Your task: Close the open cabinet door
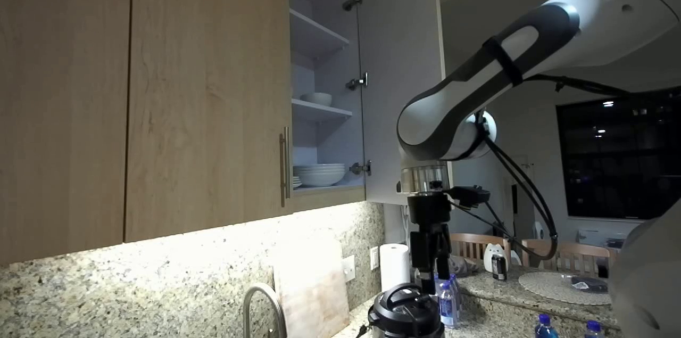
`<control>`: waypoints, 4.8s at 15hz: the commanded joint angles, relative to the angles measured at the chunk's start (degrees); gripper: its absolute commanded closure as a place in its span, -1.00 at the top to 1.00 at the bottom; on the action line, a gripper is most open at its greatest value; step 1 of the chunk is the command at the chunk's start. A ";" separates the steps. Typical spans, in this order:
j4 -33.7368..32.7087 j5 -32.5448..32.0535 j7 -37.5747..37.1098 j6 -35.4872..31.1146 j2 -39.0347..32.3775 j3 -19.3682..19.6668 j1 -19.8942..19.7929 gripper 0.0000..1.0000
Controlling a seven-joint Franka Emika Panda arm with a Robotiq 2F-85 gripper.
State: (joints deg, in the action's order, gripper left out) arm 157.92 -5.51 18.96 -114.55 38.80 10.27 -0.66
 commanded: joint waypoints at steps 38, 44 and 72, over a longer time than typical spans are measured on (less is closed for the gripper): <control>-11.88 -11.20 -5.08 -10.54 15.82 8.09 -15.45 1.00; -14.88 -10.95 -9.96 -18.87 14.71 9.08 -20.85 0.50; -27.35 -4.13 -16.62 -31.43 5.84 10.34 -22.71 -0.98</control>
State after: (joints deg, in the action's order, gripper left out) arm 130.73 -10.35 1.82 -146.05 44.87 20.90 -22.92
